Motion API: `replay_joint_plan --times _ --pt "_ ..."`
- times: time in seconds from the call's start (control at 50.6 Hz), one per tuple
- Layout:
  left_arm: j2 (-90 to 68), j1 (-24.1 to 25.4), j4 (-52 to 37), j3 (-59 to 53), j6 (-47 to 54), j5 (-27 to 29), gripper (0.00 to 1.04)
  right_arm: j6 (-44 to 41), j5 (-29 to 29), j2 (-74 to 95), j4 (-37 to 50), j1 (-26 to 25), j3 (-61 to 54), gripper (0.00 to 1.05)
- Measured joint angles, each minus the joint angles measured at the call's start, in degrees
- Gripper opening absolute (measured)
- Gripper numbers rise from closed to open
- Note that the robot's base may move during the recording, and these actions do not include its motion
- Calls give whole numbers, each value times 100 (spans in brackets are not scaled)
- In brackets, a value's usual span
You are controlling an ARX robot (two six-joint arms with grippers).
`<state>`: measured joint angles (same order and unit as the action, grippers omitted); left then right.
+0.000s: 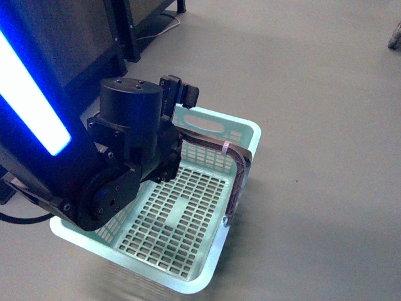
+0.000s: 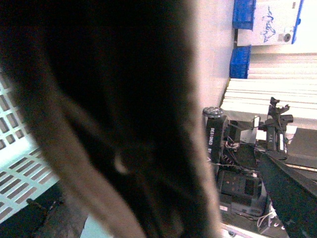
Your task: Pick mango and avocado into basket
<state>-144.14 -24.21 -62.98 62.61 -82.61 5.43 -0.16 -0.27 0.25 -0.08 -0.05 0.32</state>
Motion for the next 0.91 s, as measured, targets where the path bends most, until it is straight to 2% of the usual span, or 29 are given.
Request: replay_joint_plan --times 0.296,0.454,0.494,0.711,0.909 --pt "-105 -11 -927 120 -319 -164 53 -2 0 0 0 0 0 97" --pt "726 107 -1220 -643 -621 -205 17 -2 0 0 0 0 0 97" --pt "1093 140 -1117 -824 -739 -212 11 0 0 0 0 0 0 97" --pt "3464 391 358 -1759 -452 68 8 0 0 0 0 0 0 97" --pt "6107 798 2889 -2120 -157 446 8 -2 0 0 0 0 0 97"
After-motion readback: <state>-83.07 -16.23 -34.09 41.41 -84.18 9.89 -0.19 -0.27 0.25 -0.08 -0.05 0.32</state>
